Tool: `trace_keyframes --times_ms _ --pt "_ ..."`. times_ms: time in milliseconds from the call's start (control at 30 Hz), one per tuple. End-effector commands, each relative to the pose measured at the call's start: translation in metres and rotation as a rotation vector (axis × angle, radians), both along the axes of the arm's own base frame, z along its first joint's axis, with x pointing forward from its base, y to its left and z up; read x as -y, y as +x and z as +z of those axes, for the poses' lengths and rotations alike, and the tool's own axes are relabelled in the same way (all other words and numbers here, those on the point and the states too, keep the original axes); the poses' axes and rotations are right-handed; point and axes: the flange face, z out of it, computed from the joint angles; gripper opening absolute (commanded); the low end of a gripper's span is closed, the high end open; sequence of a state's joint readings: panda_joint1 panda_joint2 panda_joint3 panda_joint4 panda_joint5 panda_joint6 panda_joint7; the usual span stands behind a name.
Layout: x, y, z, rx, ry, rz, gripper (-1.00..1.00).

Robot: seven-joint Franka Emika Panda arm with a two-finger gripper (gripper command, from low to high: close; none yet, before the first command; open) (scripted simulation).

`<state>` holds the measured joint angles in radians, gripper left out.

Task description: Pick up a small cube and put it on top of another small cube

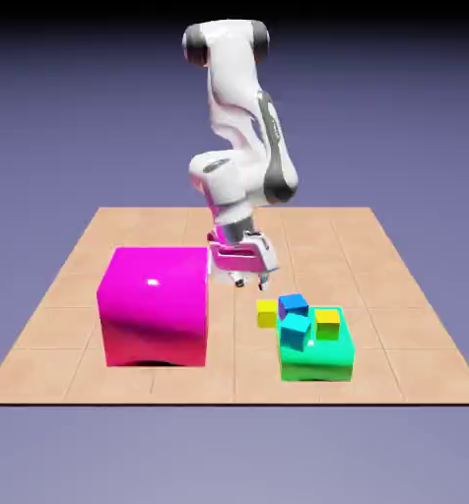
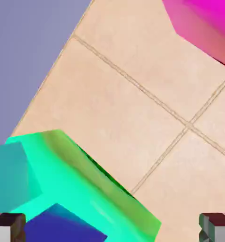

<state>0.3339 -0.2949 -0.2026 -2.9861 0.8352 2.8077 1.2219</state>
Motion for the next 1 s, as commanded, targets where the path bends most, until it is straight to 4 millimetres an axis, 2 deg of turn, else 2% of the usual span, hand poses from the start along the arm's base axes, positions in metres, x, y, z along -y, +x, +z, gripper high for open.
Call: trace_keyframes --times_ms 0,233,367,700,733,767,967 --pt "-0.001 -0.007 -0.009 -0.045 0.025 -0.051 0.00" --pt "-0.008 -0.062 -0.061 -0.346 0.156 -0.414 0.00" --pt "-0.012 -0.060 -0.075 -0.354 0.159 -0.412 0.00" --pt "-0.030 -0.062 -0.126 -0.346 0.156 -0.414 0.00" --pt "-0.030 -0.062 -0.126 -0.346 0.156 -0.414 -1.00" --pt "-0.030 -0.062 -0.126 -0.346 0.156 -0.414 -1.00" --pt "-0.018 -0.060 -0.094 -0.357 0.161 -0.412 -1.00"
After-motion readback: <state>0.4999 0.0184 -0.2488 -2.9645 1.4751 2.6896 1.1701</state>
